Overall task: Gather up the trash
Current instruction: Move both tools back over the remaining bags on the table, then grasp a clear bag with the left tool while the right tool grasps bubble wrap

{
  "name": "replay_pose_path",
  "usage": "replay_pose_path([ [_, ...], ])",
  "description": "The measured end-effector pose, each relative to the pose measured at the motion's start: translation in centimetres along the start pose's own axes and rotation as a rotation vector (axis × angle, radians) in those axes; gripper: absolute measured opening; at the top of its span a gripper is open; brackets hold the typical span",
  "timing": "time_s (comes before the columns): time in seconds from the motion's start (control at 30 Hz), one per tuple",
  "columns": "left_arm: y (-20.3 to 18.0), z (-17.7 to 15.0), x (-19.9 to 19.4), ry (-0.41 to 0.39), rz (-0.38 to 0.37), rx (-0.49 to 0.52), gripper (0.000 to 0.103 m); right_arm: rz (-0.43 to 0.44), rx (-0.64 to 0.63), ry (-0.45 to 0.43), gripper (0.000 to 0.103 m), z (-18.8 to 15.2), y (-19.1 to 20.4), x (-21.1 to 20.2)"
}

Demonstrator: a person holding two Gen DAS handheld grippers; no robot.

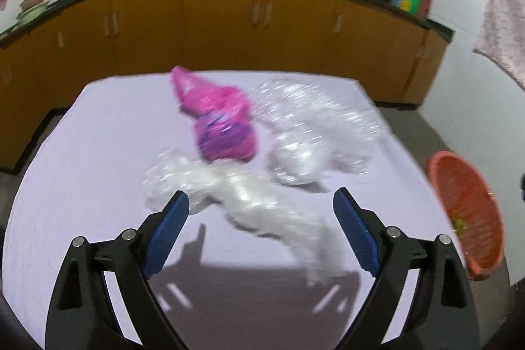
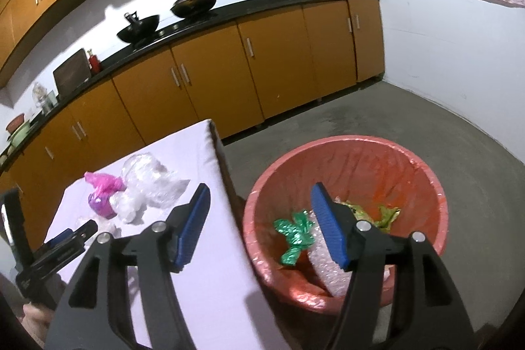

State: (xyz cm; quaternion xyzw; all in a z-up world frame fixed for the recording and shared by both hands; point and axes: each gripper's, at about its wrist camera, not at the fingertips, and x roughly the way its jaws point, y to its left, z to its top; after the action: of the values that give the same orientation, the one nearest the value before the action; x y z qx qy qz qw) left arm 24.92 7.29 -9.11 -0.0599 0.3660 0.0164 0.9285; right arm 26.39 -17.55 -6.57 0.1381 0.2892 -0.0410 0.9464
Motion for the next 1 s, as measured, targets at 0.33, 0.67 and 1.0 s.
replay_pose_path([
  [0.33,1.3,-0.2,3.0,0.082,0.032,-0.077,0.083,-0.002,-0.041,0.031,0.063,-0.5,1.2,0.8],
  [0.67,3.9,-1.2,3.2,0.122,0.046,-0.072,0.040,0.025,-0.073,0.055,0.063,-0.7,2.9,2.0],
  [1.0,10.6,-0.7,1.5,0.082,0.111,-0.141,0.040,0.129,-0.129,0.091,0.063,-1.3,8.0,5.4],
])
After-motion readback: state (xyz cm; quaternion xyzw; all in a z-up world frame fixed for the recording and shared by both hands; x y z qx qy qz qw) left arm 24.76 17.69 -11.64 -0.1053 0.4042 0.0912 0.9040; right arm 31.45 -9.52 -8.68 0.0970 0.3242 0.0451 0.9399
